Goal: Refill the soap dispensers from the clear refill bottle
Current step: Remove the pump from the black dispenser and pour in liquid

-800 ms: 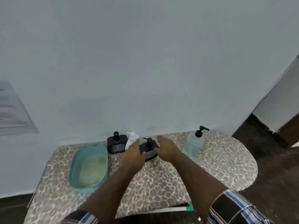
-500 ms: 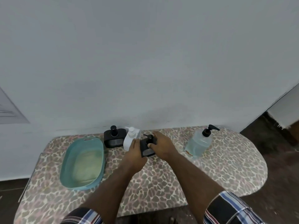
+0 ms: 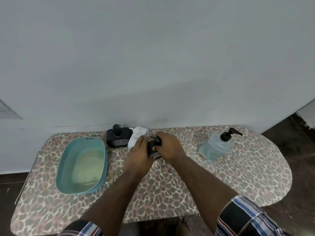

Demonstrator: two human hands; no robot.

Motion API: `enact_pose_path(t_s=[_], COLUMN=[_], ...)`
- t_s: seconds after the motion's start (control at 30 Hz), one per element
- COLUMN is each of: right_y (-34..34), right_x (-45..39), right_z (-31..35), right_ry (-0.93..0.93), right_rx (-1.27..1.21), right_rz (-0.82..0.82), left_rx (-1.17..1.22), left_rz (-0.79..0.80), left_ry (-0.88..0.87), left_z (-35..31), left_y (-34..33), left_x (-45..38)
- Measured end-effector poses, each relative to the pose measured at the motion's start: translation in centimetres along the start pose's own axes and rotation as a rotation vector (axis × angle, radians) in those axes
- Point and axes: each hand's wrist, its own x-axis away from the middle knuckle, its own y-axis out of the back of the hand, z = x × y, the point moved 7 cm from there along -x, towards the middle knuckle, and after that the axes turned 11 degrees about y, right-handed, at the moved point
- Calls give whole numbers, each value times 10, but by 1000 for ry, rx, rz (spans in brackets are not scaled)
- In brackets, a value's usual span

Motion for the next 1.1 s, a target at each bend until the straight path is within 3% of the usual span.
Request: enact_pose_path(t_s=[0.2, 0.37, 0.47, 0.63, 0.8, 0.93, 1.1], right_y=[21, 25, 29, 36, 37, 36, 30], right_x=[23, 54, 68, 78, 88, 94, 97], right_z=[12, 28, 35, 45, 50, 53, 58], right_ry=[8, 146, 139, 134, 106, 85, 105], right_rx=[-63, -85, -191, -17, -132, -62, -216], right_rz=[22, 271, 270, 224, 206, 122, 157], left_rx=[183, 201, 245, 227, 219, 214, 208], left_rz=[198, 384, 371, 346, 311, 284, 269], left_ry=[76, -17, -25, -53, -58, -71, -64], left_z=[-4, 5, 3, -4, 1, 2, 8], left_y=[5, 6, 11, 10, 15, 18, 20], left_x=[10, 38, 50, 68, 73, 75, 75])
